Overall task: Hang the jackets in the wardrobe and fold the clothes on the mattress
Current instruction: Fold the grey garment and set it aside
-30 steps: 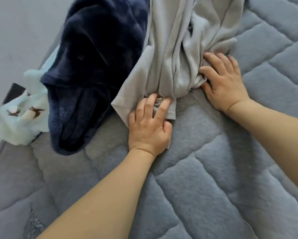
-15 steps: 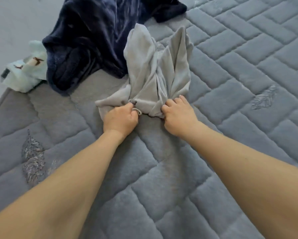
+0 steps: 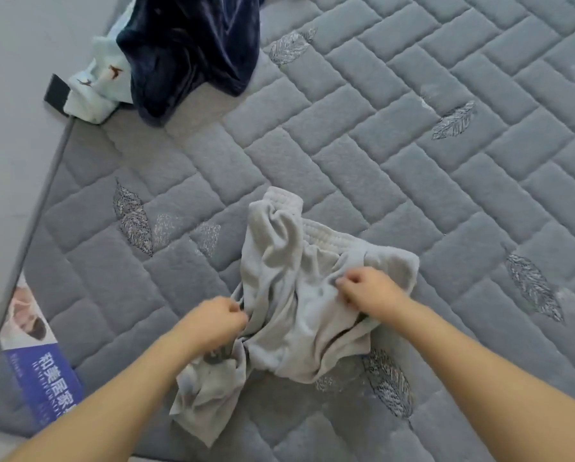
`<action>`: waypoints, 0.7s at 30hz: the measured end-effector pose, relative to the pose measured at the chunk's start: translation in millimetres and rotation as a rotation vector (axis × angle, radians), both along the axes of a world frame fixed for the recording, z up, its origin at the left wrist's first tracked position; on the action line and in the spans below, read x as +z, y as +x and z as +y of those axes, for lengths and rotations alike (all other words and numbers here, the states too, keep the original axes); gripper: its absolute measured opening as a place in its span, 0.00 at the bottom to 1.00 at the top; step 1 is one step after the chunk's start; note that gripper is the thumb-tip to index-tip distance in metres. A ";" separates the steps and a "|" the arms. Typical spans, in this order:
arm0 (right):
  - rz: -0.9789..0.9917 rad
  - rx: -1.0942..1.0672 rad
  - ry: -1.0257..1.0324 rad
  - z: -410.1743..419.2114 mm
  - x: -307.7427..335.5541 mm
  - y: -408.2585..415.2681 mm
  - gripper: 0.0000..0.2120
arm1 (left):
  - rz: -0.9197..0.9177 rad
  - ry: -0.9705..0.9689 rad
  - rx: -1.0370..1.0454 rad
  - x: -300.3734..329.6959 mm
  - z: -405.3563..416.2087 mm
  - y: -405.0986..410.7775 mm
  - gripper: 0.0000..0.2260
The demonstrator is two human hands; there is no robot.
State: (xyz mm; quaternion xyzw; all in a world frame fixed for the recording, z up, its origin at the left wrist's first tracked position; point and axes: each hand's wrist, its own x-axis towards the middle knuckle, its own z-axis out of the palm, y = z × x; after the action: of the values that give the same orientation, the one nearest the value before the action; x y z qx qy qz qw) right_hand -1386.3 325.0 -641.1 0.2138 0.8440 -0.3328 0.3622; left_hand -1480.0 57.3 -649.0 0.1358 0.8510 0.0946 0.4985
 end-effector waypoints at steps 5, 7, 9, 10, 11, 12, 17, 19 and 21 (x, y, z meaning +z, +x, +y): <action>-0.110 -0.384 0.416 40.9 -25.6 -14.8 0.40 | 0.308 0.108 0.288 -2.0 63.9 -40.0 0.40; -0.339 -0.285 0.395 40.4 -33.3 -13.6 0.45 | 0.284 -0.029 0.132 -19.0 89.2 -29.4 0.42; -0.318 -0.217 0.319 38.4 -35.7 -13.4 0.28 | 0.405 -0.055 0.044 -30.7 100.9 -18.9 0.24; -0.298 -0.210 0.238 36.5 -33.5 -10.4 0.17 | 0.420 0.010 0.102 -31.4 101.3 -16.7 0.13; -0.293 -0.218 0.136 34.0 -26.9 -5.6 0.10 | 0.374 0.132 0.220 -26.7 98.6 -14.4 0.07; -0.281 -0.251 -0.011 33.9 -18.5 0.6 0.08 | 0.317 0.290 0.358 -17.5 94.1 -13.8 0.06; -0.179 -0.560 -0.720 76.5 57.4 5.6 0.24 | 0.571 0.695 0.814 65.5 70.7 -54.1 0.07; -0.018 -0.567 -0.542 97.4 80.3 -18.2 0.22 | 0.678 0.762 0.776 95.7 79.3 -80.8 0.05; 0.238 -0.689 -0.278 113.7 88.4 -49.1 0.21 | 0.642 0.738 0.681 106.8 99.4 -101.5 0.04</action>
State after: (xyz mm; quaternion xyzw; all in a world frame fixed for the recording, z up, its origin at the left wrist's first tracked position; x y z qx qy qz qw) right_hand -1435.4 438.7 -552.8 0.3936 0.7058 -0.5685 0.1541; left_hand -1581.5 156.7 -542.2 0.0412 0.8656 0.4930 0.0778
